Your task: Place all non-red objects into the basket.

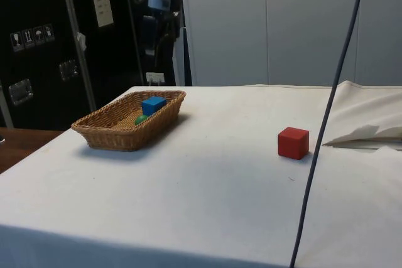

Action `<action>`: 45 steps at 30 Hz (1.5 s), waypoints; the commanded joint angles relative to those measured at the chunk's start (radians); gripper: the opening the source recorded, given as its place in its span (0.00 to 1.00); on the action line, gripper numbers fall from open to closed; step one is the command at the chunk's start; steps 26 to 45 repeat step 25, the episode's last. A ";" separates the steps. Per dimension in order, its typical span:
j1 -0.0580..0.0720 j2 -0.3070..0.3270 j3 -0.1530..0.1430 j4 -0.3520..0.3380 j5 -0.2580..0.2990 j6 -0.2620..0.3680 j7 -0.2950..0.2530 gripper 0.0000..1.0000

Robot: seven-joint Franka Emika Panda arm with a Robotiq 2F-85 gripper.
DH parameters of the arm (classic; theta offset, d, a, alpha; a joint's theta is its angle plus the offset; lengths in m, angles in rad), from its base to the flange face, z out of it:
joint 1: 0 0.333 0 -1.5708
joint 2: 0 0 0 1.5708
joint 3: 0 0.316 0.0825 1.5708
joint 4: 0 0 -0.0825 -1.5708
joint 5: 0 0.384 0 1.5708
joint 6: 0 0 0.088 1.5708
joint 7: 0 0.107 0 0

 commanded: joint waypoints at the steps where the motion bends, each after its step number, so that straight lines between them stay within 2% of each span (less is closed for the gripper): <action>1: 0.000 -0.012 0.001 -0.011 -0.003 -0.001 -0.005 1.00; 6: 0.002 -0.045 0.002 -0.048 -0.004 0.002 -0.032 1.00; 7: 0.000 -0.033 0.001 -0.036 0.000 0.000 -0.030 1.00; 15: 0.004 -0.102 0.009 -0.107 -0.012 -0.003 -0.049 1.00; 16: 0.003 -0.093 0.009 -0.100 0.000 0.000 -0.054 1.00; 23: 0.003 -0.149 0.016 -0.153 -0.022 -0.011 -0.061 1.00; 25: 0.004 -0.149 0.017 -0.154 -0.007 -0.008 -0.071 1.00; 45: 0.004 -0.149 0.017 -0.154 -0.007 -0.008 -0.071 1.00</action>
